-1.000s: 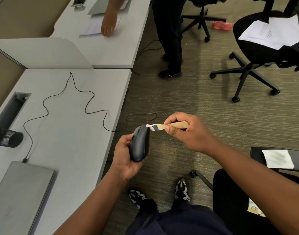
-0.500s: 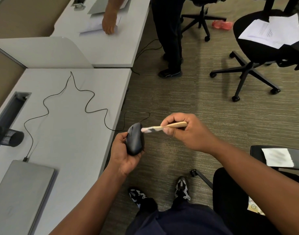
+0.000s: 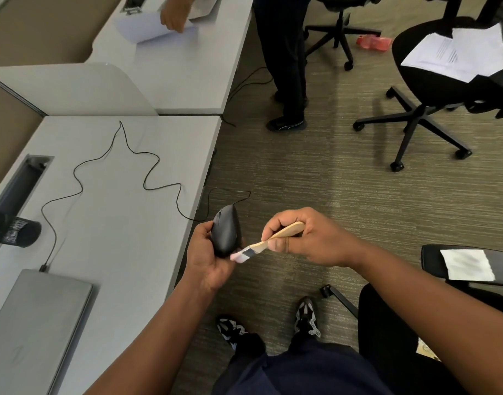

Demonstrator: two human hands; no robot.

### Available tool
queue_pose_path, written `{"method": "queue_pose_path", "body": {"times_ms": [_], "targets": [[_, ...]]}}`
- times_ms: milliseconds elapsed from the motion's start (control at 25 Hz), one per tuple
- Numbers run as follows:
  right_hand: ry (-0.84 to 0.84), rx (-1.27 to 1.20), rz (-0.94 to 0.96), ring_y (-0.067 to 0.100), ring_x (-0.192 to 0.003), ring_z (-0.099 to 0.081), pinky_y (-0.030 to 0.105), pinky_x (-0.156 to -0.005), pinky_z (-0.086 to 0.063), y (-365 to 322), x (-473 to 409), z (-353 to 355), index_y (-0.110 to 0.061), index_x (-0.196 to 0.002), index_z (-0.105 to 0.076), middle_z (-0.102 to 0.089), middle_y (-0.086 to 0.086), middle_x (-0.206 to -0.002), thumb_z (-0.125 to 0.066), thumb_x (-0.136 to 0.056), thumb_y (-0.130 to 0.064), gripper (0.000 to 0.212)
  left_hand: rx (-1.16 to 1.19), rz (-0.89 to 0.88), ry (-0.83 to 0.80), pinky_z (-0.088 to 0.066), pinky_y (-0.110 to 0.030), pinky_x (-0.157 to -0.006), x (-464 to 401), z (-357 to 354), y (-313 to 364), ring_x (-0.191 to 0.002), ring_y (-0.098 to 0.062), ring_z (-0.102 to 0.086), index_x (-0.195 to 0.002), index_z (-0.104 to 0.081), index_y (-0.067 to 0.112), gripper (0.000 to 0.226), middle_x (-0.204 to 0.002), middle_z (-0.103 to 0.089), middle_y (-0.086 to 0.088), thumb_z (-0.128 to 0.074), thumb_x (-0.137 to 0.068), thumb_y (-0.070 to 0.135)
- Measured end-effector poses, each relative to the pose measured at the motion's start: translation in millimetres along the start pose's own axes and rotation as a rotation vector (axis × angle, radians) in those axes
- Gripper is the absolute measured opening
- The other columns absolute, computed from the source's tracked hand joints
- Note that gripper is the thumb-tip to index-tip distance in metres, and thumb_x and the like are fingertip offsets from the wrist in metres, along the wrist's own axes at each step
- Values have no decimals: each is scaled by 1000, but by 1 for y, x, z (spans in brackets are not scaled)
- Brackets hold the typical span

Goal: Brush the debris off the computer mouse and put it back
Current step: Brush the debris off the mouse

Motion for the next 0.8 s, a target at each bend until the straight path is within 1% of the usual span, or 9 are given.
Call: {"method": "queue_pose_path", "body": {"times_ms": [80, 120, 200, 280, 400, 520, 640, 720, 800], "targets": [[46, -72, 13, 10, -73, -54, 25, -66, -45, 0, 1, 1, -10, -101, -75, -65, -4, -82, -73, -96, -11, 6, -2, -5, -1, -59, -40, -81, 1, -1, 0, -101, -32, -62, -114, -59, 8, 21, -110, -60, -20, -59, -100, 22], [90, -95, 16, 13, -74, -54, 29, -66, -45, 0, 1, 2, -11, -101, -75, -65, -2, -83, -74, -96, -12, 5, -3, -9, 1, -62, -38, -77, 1, -2, 0, -101, -33, -62, -116, -58, 6, 22, -111, -60, -21, -58, -101, 22], [157, -84, 13, 16, -73, -54, 33, -65, -45, 1, 0, 4, -16, -100, -76, -65, 3, -83, -73, -96, -15, 4, 1, -6, -12, -66, -36, -63, 1, -2, -2, -99, -35, -63, -118, -56, 4, 24, -114, -59, -24, -57, -101, 20], [218, -26, 9, 15, -70, -52, 32, -64, -44, 4, -1, 6, -21, -98, -76, -64, 5, -81, -73, -97, -17, 5, 8, 9, -47, -65, -37, -58, 3, -1, -3, -96, -35, -66, -120, -56, 4, 27, -117, -60, -27, -60, -97, 18], [336, 35, 8, 8, -65, -51, 27, -59, -43, 7, -2, 9, -29, -97, -75, -64, -7, -77, -71, -98, -17, 13, -14, 33, -100, -63, -38, -58, 5, 0, -6, -93, -34, -70, -128, -57, 5, 49, -118, -64, -27, -69, -83, 18], [427, 111, 44, -1, -63, -52, 20, -58, -43, 8, -2, 8, -32, -100, -74, -66, -15, -77, -71, -97, -16, 16, -42, 51, -127, -62, -39, -59, 6, 0, -9, -91, -35, -70, -134, -56, 6, 55, -120, -63, -26, -69, -82, 20], [361, 133, 64, 0, -65, -52, 18, -61, -43, 5, -1, 6, -25, -99, -76, -66, -15, -77, -72, -96, -13, 13, -64, 55, -131, -62, -39, -59, 7, -1, -11, -89, -35, -70, -132, -57, 6, 54, -114, -66, -26, -69, -81, 20], [282, 91, 36, 5, -66, -52, 23, -61, -44, 3, 0, 8, -23, -98, -77, -66, -12, -76, -73, -96, -13, 10, -66, 52, -128, -63, -39, -60, 6, -1, -11, -82, -33, -73, -131, -56, 5, 53, -112, -66, -27, -68, -81, 19], [183, 16, 0, 10, -68, -53, 25, -61, -44, 0, 1, 11, -19, -98, -77, -66, -7, -77, -74, -96, -13, 7, -58, 55, -112, -63, -39, -59, 6, 0, -11, -73, -32, -76, -130, -55, 6, 44, -114, -64, -27, -64, -89, 18]]}}
Point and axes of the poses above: each hand's wrist, its own x-axis away from the middle knuckle, its own z-axis out of the back of the hand, y = z × x, the point moved 2 cm from there along -x, towards the middle knuckle
